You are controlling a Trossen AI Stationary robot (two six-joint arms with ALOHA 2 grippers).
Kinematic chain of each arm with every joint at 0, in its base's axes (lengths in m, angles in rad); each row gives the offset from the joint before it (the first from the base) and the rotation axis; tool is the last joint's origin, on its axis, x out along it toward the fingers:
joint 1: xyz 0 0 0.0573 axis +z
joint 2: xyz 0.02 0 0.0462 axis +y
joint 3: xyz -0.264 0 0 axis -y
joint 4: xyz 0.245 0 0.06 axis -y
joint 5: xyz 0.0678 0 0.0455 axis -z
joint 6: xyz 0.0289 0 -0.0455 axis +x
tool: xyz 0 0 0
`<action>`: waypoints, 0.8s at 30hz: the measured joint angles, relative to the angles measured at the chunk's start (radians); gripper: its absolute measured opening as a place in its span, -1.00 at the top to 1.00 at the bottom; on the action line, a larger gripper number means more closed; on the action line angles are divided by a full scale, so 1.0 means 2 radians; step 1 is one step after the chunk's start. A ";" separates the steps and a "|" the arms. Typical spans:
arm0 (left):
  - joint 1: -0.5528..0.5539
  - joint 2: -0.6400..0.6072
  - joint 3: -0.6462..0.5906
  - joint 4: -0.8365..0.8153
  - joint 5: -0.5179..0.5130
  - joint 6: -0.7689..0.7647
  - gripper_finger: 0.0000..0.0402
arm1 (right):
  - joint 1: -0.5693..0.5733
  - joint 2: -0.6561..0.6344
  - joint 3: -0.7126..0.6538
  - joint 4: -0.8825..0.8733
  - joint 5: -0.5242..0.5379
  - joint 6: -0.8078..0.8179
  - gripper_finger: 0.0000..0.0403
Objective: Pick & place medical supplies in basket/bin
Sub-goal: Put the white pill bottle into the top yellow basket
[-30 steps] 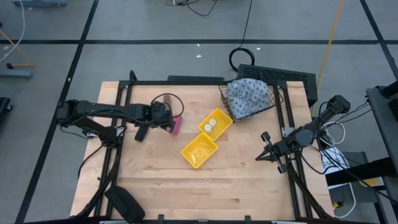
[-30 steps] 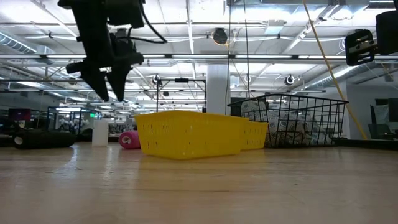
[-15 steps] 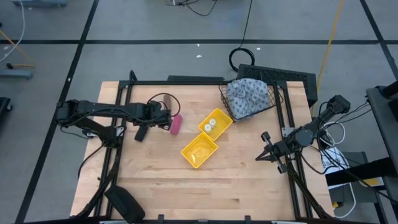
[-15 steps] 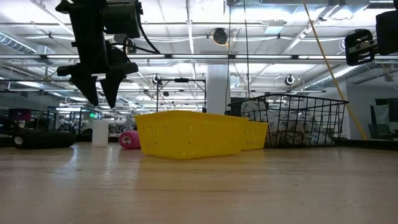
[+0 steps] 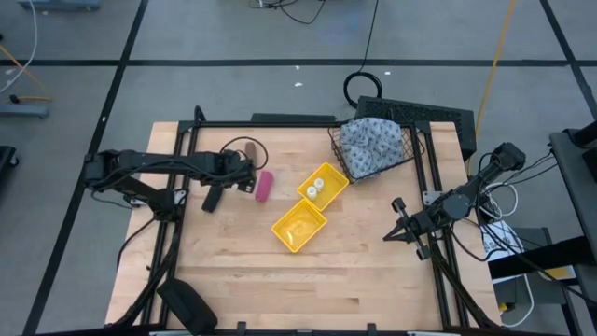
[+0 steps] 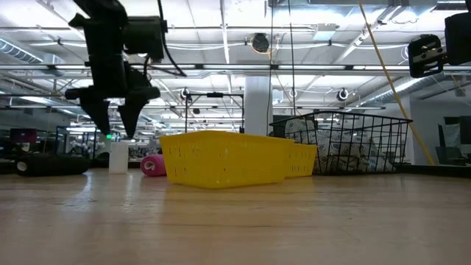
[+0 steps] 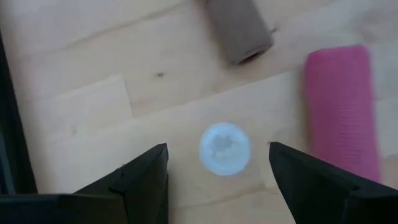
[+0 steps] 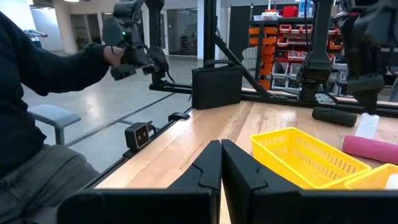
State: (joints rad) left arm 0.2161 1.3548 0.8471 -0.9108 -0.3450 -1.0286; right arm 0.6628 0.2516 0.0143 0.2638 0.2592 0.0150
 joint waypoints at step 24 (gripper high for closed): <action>0.027 0.000 -0.038 0.061 0.039 0.025 -0.11 | 0.000 0.000 0.000 0.000 0.000 0.000 1.00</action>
State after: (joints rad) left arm 0.2700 1.3548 0.7704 -0.7879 -0.2675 -0.9787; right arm 0.6632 0.2520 0.0143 0.2638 0.2592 0.0149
